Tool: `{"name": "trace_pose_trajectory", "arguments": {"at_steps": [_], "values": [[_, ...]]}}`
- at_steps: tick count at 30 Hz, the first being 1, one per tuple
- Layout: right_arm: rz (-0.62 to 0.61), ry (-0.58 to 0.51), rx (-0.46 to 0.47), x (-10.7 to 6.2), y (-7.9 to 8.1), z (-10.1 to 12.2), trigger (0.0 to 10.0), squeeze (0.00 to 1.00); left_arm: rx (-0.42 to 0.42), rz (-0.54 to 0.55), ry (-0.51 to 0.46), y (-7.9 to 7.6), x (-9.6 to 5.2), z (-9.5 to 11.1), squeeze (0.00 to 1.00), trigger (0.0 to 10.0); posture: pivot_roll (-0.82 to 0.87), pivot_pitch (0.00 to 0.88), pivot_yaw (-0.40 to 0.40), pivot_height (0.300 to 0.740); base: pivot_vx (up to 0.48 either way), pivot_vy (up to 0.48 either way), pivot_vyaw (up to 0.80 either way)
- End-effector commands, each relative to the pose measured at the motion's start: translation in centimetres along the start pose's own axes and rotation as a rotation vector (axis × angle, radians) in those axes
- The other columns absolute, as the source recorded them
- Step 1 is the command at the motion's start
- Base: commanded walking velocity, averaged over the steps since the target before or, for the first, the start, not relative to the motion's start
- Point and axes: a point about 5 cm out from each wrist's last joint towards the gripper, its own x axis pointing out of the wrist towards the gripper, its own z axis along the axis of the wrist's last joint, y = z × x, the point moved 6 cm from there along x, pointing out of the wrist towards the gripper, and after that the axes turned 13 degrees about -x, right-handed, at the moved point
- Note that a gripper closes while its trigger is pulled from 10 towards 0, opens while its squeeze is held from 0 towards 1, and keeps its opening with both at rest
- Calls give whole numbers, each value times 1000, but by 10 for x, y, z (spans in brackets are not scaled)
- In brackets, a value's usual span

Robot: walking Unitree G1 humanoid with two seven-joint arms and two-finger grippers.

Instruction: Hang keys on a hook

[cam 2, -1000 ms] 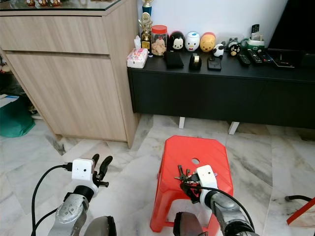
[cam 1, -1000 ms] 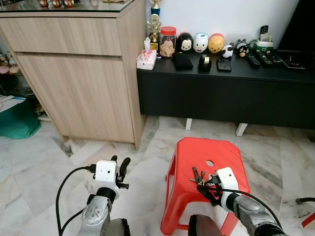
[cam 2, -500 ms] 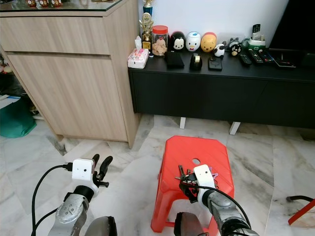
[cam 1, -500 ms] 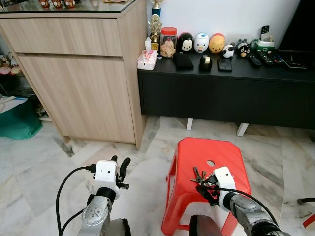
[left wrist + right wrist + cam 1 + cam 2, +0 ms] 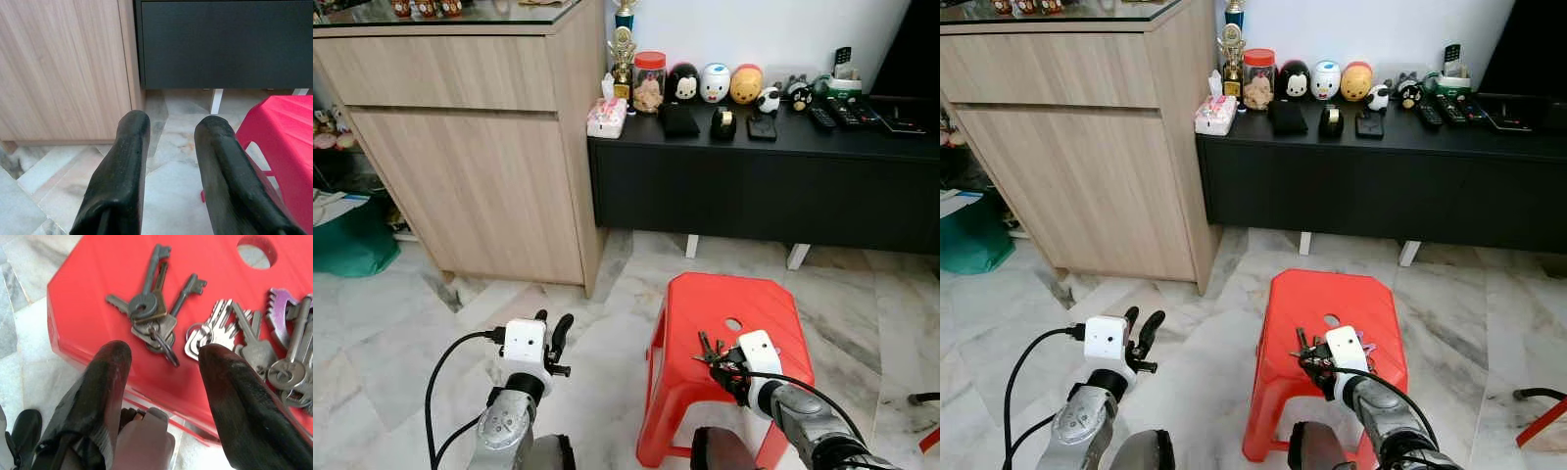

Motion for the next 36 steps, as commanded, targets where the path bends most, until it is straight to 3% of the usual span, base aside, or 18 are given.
{"name": "trace_pose_trajectory", "arguments": {"at_steps": [1,11,12,13,16,17,18,19,36], "values": [[2,16,-3,0,1,-2,10000,0,5,1,8,1,2,1,0,10000,-16,0,-5,592,0,0,0],[-8,12,-3,0,-2,-1,10000,0,8,0,5,1,2,2,0,10000,-16,1,-3,592,0,0,0],[-10,9,-2,0,-3,-1,4157,0,8,0,3,1,2,3,0,10000,-12,1,-3,592,0,0,0],[-10,8,-1,0,-3,-1,0,0,9,-1,2,1,2,3,0,10000,-9,2,-3,592,0,0,0],[-11,7,0,0,-3,0,0,0,11,2,-1,1,2,4,0,10000,-9,2,-3,592,0,0,0],[-12,7,1,0,-3,0,2118,0,12,3,-1,2,2,4,0,10000,-8,3,-2,592,0,0,0],[-13,7,0,0,-3,0,2118,0,12,4,-2,2,2,4,0,10000,-8,3,-2,592,0,0,0],[-19,9,-4,0,-3,0,10000,0,13,6,-2,3,2,4,0,10000,-7,4,-2,592,0,0,0],[-52,9,-4,0,-8,0,10000,0,22,11,-8,5,1,6,0,10000,7,6,4,592,0,0,0]]}}
